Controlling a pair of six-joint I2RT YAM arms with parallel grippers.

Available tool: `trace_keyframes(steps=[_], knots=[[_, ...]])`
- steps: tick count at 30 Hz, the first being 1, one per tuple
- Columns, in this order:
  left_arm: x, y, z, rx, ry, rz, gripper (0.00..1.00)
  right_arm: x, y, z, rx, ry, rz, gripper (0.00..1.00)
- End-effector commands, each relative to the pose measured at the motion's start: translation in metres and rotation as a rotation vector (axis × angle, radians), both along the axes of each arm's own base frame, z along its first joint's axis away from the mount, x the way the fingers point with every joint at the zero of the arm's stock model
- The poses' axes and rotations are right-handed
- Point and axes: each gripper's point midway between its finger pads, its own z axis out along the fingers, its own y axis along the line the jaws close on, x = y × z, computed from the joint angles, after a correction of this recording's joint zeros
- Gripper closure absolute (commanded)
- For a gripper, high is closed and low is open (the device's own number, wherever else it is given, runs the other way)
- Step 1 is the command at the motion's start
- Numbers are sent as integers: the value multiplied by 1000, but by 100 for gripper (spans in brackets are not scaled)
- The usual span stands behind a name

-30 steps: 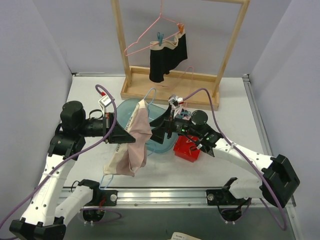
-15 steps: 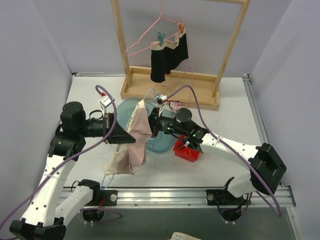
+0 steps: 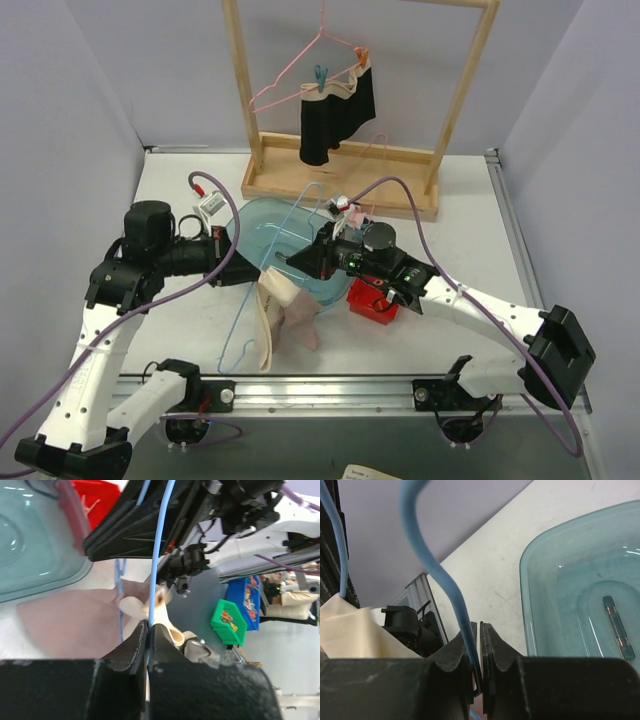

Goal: Remove the underwear clipped to the hanger
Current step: Remove the underwear from the hanger.

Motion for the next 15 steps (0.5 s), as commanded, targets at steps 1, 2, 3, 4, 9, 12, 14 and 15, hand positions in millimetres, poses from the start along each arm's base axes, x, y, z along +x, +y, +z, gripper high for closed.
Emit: trace_keyframes(steps=[1, 2, 3, 4, 9, 12, 14, 15], knots=[[5, 14, -17, 114, 12, 82, 98, 12, -10, 24, 39, -65, -68, 100], [5, 16, -17, 125, 9, 94, 97, 14, -12, 24, 35, -64, -77, 100], [6, 18, -17, 137, 0, 105, 97, 15, -14, 22, 30, -61, -87, 100], [9, 22, -13, 155, -27, 135, 97, 20, -17, 21, 27, -58, -110, 100], [18, 41, -7, 231, -83, 268, 93, 46, -37, 10, -31, -18, -278, 100], [22, 54, -5, 267, -115, 353, 63, 68, -62, -3, -103, 26, -467, 100], [22, 55, -3, 259, -133, 371, 46, 74, -69, -2, -112, 33, -521, 100], [18, 54, -1, 243, -143, 362, 39, 73, -69, -2, -111, 35, -517, 100]])
